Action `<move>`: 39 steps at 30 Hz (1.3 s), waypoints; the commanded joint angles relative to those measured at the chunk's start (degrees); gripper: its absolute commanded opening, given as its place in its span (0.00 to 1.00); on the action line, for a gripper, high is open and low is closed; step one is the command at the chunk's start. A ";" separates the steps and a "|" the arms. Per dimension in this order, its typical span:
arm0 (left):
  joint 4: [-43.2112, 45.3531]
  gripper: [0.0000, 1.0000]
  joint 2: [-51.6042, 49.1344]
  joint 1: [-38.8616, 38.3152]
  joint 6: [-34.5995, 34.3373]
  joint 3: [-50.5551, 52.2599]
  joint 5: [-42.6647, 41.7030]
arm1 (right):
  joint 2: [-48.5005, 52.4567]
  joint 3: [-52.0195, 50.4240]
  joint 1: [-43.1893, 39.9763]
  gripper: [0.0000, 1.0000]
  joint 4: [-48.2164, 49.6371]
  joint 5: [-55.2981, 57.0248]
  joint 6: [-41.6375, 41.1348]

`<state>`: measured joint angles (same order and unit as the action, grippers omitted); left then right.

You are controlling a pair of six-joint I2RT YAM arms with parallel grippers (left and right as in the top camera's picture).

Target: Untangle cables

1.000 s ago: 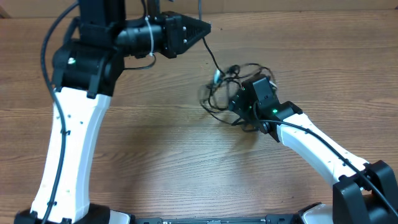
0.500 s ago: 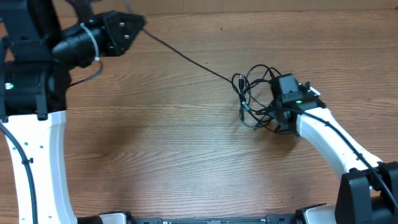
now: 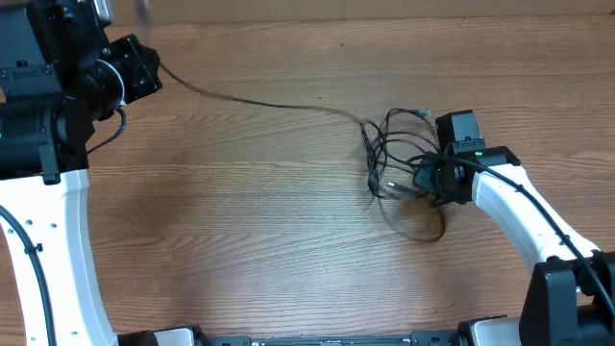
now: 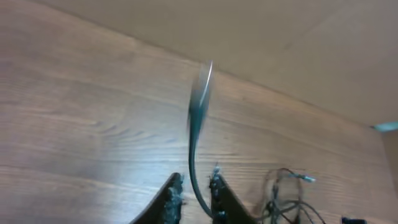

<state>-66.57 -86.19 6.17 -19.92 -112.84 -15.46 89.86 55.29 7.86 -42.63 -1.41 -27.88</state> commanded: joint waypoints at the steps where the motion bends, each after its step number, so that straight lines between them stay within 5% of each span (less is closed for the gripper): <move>1: -1.46 0.21 -1.95 0.55 1.03 -1.25 2.54 | 0.20 1.46 -0.48 0.04 0.28 -19.69 8.92; 4: -2.99 0.32 -3.56 0.55 1.03 -1.20 -0.68 | 0.04 3.52 -0.48 0.04 0.31 -33.75 13.73; 9: -5.31 0.64 -6.84 0.52 1.01 -1.16 -11.26 | -0.07 8.41 -0.48 0.04 0.98 -51.91 19.74; 11: -5.97 0.68 -8.39 0.39 1.07 -1.16 -16.17 | -0.07 9.92 -0.48 0.04 3.34 -60.19 20.63; 19: -6.49 0.70 -14.51 -4.98 8.59 -1.16 -30.49 | -0.07 10.60 -0.37 0.04 20.55 -69.33 14.32; 32: -6.93 0.68 -20.85 -16.22 16.85 -1.14 -30.49 | -0.07 10.60 -0.37 0.04 31.67 -69.35 6.16; 39: -8.59 0.66 -21.05 -17.99 20.22 -1.16 -26.47 | -0.07 10.60 -0.55 0.04 37.88 -63.93 -11.13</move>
<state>-74.43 -106.96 -11.73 -2.48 -112.88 -44.29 90.02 64.60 7.57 -7.38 -66.76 -29.41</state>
